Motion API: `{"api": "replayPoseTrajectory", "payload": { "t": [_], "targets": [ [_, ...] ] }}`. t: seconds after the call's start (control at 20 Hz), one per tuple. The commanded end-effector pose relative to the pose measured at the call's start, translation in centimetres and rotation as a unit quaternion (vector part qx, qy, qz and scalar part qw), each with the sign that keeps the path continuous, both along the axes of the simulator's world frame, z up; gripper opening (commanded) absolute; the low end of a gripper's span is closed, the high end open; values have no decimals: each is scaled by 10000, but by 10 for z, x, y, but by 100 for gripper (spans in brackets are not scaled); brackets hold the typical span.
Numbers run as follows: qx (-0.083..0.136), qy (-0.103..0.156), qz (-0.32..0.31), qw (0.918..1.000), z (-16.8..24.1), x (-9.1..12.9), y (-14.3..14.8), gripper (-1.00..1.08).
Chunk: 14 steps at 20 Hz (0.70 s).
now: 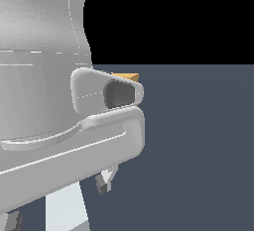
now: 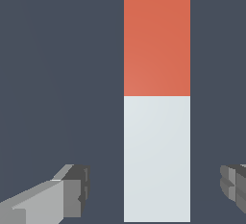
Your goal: Insert the peg into the horizontal hole in a box.
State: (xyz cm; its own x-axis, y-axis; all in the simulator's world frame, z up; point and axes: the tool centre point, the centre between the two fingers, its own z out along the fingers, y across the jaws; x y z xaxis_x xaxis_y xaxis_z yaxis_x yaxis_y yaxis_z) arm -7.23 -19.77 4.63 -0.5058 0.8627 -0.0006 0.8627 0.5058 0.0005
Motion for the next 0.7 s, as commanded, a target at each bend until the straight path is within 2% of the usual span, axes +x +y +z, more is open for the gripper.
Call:
{"api": "replayPoseTrajectory", "payload": {
  "t": [0.0, 0.35, 0.4, 0.65],
  "targets": [
    [2, 4, 2, 10000, -13, -1, 0, 100],
    [2, 4, 5, 10000, -27, 1, 0, 100],
    [2, 4, 5, 10000, -27, 1, 0, -100],
    [2, 4, 5, 10000, -27, 1, 0, -100]
  ]
}}
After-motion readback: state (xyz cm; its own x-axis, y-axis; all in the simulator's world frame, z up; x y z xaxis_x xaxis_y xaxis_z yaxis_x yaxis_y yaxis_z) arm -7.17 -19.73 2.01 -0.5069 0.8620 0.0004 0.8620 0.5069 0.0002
